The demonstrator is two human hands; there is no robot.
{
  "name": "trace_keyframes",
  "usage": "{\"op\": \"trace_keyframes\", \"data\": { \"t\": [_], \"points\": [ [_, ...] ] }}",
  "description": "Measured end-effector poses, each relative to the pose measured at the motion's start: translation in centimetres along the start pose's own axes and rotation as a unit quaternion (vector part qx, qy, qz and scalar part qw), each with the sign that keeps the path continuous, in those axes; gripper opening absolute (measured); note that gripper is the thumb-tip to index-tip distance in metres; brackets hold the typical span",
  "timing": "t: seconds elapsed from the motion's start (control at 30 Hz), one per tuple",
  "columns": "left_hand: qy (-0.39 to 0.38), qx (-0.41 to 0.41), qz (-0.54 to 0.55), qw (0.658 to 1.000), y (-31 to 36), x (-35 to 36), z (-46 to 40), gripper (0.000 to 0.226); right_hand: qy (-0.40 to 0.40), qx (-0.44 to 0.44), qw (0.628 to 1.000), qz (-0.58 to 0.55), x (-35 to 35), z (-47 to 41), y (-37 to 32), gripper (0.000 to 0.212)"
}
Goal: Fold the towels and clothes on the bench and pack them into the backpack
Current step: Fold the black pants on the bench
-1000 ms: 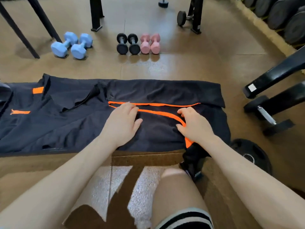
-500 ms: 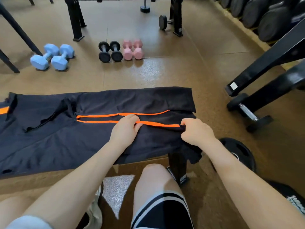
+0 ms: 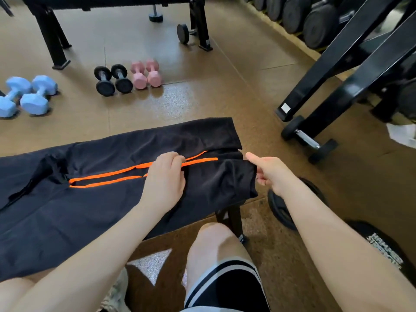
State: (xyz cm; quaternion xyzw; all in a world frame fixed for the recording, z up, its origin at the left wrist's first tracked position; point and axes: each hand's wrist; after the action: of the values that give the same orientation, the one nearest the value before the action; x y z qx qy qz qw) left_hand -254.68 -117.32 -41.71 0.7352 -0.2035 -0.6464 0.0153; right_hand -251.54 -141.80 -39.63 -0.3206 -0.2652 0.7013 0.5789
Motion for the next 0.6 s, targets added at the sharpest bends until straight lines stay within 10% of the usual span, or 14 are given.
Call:
{"op": "trace_keyframes", "data": {
  "t": [0.33, 0.6],
  "points": [
    [-0.197, 0.106, 0.004, 0.975, 0.9, 3.2, 0.8, 0.067, 0.109, -0.216, 0.955, 0.173, -0.3, 1.5, 0.0, 0.016],
    [-0.216, 0.129, 0.001, 0.968, 0.5, 3.0, 0.7, 0.096, -0.05, -0.078, 0.995, 0.036, -1.2, 0.2, -0.8, 0.022]
  ]
}}
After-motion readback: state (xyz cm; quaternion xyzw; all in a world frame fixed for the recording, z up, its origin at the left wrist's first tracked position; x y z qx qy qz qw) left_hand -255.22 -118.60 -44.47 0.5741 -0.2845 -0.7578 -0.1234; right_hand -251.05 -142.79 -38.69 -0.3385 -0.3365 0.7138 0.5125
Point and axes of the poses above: each hand's wrist, its own z-axis away from the middle knuckle, its own x-axis out of the palm, y = z × x, and after that the axes turned 11 degrees about -y, right-handed
